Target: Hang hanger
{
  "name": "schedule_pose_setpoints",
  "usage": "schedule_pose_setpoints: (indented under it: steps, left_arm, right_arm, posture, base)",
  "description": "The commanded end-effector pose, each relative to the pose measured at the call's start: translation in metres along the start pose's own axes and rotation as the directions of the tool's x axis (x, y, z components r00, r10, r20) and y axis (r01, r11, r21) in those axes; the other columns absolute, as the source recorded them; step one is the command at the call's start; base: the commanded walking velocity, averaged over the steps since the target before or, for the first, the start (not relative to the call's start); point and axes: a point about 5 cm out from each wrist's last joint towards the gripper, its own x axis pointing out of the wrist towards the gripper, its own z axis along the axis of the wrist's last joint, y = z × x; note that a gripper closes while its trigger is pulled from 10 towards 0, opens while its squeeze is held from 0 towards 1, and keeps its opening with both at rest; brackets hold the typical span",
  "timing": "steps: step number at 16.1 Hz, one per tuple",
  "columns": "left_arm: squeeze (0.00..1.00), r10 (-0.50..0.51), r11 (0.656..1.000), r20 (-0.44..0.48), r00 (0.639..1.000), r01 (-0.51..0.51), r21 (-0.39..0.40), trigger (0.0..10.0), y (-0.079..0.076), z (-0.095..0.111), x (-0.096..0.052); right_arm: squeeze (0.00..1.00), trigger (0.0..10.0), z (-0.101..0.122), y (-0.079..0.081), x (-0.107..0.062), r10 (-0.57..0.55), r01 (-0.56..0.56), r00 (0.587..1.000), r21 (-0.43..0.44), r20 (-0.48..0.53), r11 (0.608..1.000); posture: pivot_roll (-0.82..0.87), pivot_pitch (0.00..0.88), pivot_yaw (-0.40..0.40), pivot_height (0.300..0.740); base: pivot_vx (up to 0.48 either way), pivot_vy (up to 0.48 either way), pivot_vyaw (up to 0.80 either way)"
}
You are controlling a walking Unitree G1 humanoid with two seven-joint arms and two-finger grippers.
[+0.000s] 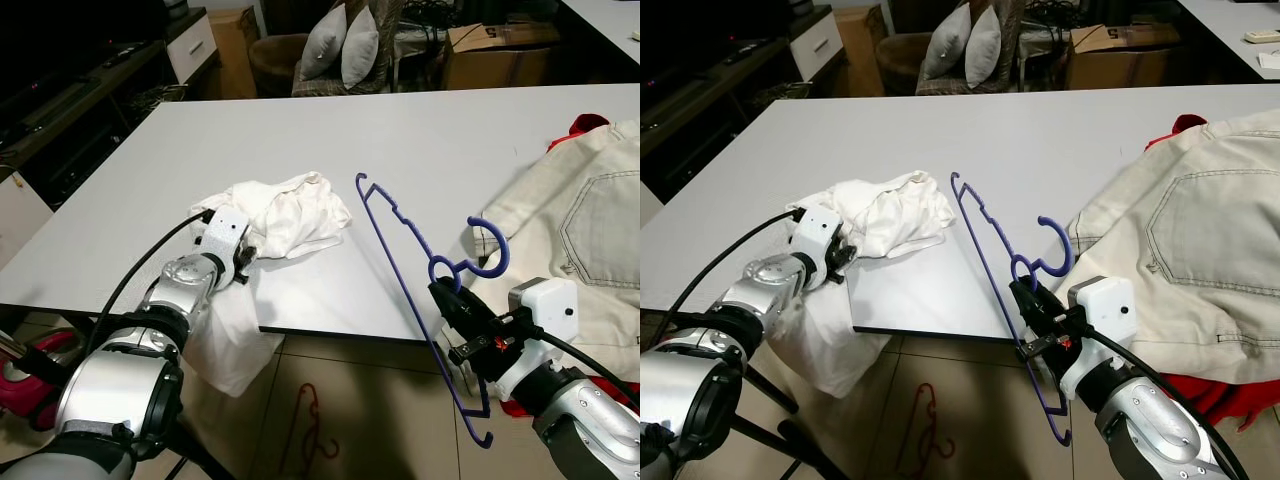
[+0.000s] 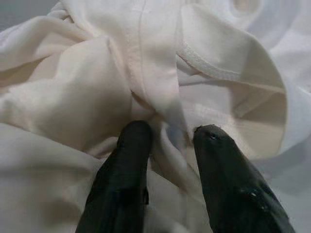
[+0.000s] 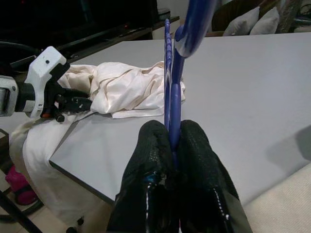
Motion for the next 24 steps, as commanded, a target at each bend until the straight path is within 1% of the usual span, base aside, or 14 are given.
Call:
schedule_pose_setpoints:
  steps: [1,5,7,13,17,19,20,21,23,24]
  left_arm:
    - [0.00,0.022,0.999,-0.014,1.000,-0.022,-0.047,0.0,0.004,-0.004,-0.001]
    - [0.00,0.029,0.989,-0.002,1.000,-0.029,-0.146,0.0,-0.001,-0.001,0.001]
    - [0.00,0.034,0.985,0.002,0.999,-0.033,-0.169,0.0,-0.001,-0.001,0.001]
    - [0.00,0.043,0.979,0.020,0.999,-0.039,-0.199,0.0,0.000,0.001,0.001]
    - [0.00,0.061,0.972,0.054,0.997,-0.047,-0.232,0.0,0.006,0.006,0.000]
    - [0.00,0.048,0.977,0.091,0.995,-0.028,-0.213,0.0,0.010,0.012,-0.001]
    - [0.00,0.035,0.981,0.126,0.991,-0.010,-0.193,0.0,0.014,0.019,-0.003]
    - [0.00,0.044,0.984,0.173,0.984,-0.012,-0.180,0.0,0.025,0.029,-0.006]
    - [0.00,0.067,0.983,0.228,0.971,-0.025,-0.182,0.0,0.039,0.043,-0.012]
    - [0.00,0.073,0.984,0.270,0.960,-0.025,-0.178,0.0,0.049,0.053,-0.016]
  right_arm:
    - [0.00,10.0,0.001,0.002,0.001,0.018,-0.018,1.000,0.005,-0.002,1.000]
    - [0.00,10.0,-0.001,0.003,-0.003,0.024,-0.024,0.999,-0.005,-0.021,1.000]
    - [0.00,10.0,-0.001,0.003,-0.003,0.022,-0.022,1.000,-0.008,-0.022,1.000]
    - [0.00,10.0,-0.001,0.002,-0.004,0.017,-0.017,1.000,-0.016,-0.024,1.000]
    - [0.00,10.0,-0.002,0.002,-0.003,0.025,-0.025,0.999,-0.018,-0.027,1.000]
    - [0.00,10.0,-0.002,0.003,-0.002,0.034,-0.035,0.999,-0.020,-0.027,0.999]
    - [0.00,10.0,-0.002,0.003,-0.001,0.040,-0.040,0.999,-0.023,-0.029,0.999]
    - [0.00,10.0,-0.002,0.002,-0.001,0.044,-0.044,0.999,-0.024,-0.031,0.999]
    - [0.00,10.0,-0.002,0.002,0.001,0.054,-0.055,0.998,-0.023,-0.031,0.998]
    - [0.00,10.0,-0.002,0.003,0.002,0.064,-0.065,0.997,-0.024,-0.032,0.998]
  posture:
    - [-0.05,0.033,0.149,0.740]
    - [-0.07,0.034,0.156,0.740]
    - [-0.08,0.032,0.158,0.740]
    - [-0.09,0.019,0.160,0.740]
    - [-0.09,0.003,0.148,0.740]
    - [-0.09,0.000,0.141,0.740]
    - [-0.08,0.000,0.137,0.740]
    - [-0.08,0.000,0.128,0.740]
    - [-0.06,0.000,0.113,0.740]
    - [-0.06,0.000,0.107,0.740]
  base:
    - [0.000,0.000,0.00]
    - [0.000,0.000,0.00]
    - [0.000,0.000,0.00]
    - [0.000,0.000,0.00]
    - [0.000,0.000,0.00]
    - [0.000,0.000,0.00]
    - [0.000,0.000,0.00]
    - [0.000,0.000,0.00]
    - [0.000,0.000,0.00]
    - [0.000,0.000,0.00]
